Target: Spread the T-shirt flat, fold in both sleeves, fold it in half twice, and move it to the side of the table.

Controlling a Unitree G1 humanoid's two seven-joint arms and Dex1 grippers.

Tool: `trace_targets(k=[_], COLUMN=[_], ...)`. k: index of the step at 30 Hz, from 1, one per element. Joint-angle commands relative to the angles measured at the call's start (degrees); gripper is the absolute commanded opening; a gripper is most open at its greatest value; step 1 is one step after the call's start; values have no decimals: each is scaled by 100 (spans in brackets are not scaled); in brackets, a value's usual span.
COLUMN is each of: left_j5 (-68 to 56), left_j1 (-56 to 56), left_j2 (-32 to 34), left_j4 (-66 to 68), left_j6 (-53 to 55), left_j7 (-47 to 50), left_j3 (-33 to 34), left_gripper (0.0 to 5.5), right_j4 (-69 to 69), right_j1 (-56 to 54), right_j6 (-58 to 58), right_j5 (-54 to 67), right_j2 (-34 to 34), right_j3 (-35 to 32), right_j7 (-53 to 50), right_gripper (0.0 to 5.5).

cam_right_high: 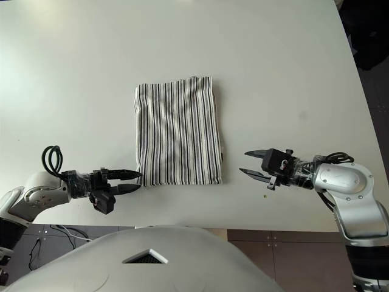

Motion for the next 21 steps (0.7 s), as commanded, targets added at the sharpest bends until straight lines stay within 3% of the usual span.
trace_targets(k=[1, 4, 9, 13, 21], left_j5=[429, 470, 511, 549, 463], left_j1=[-142, -174, -298, -420, -534], left_j2=[-169, -61, 102, 67, 59], left_j4=[92, 254, 464, 594, 732], left_j6=[113, -5, -247, -309, -339], left_j7=[136, 93, 41, 42, 84], left_j3=[-97, -215, -366, -487, -599], left_gripper=[204, 175, 70, 17, 11], right_j4=[34, 26, 4, 84, 84], right_j1=[-190, -201, -134, -83, -79], right_j6=[57, 27, -196, -876, -2307], right_j5=[-14, -47, -225, -674, -1290], right_j2=[-13, -5, -1, -32, 194], right_j3=[97, 147, 230, 361, 405], right_j7=[41, 24, -32, -106, -632], right_gripper=[213, 219, 219, 219, 219])
